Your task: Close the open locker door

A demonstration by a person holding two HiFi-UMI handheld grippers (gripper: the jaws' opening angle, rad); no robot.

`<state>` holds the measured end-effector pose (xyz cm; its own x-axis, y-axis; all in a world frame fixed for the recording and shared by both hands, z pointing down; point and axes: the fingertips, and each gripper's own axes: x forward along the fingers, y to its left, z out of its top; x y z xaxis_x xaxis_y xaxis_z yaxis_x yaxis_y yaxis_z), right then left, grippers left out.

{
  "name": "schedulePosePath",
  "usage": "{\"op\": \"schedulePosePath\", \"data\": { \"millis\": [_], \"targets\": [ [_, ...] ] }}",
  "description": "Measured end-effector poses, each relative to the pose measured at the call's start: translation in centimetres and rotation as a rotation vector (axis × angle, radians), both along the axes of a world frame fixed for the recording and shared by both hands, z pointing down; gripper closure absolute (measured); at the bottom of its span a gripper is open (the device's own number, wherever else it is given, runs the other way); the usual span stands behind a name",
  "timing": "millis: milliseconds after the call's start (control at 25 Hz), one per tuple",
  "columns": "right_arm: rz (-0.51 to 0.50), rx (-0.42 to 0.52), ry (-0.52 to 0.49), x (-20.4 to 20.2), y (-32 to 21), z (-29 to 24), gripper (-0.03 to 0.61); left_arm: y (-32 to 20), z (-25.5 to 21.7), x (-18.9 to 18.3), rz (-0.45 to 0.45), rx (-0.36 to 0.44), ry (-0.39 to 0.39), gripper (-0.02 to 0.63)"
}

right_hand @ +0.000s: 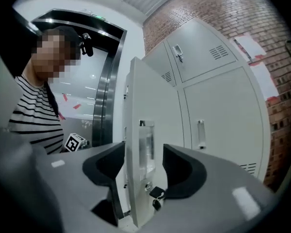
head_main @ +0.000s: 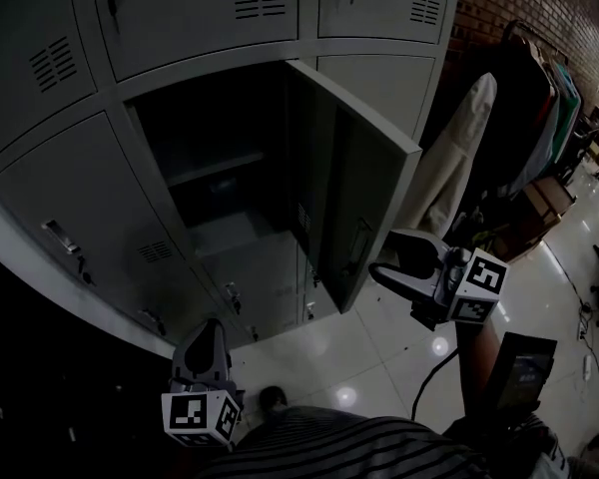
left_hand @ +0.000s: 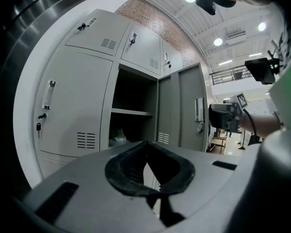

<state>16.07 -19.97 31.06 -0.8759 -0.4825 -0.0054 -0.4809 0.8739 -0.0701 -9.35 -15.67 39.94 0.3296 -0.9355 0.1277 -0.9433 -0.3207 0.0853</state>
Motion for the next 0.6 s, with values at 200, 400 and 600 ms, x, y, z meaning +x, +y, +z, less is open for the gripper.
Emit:
{"op": "schedulePosePath", "data": {
  "millis": [200,400,600],
  "targets": [
    [-0.102,-0.007,-0.009,-1.6,-0.1,-0.3,0.331,-0.2,0.2,-0.4,-0.016,0.000,0.003,0.609],
    [-0.156,0.025,0.022,-3.5,0.4,0.2,0.359,-0.3,0.0,-0.9,-0.038,0.008,0.003,0.609],
    [-0.204,0.047,0.047,-7.9,1.9,0.0,0.448,-0.4,-0.3,-2.0,-0.064,0.017,0.005,0.609]
  ]
}}
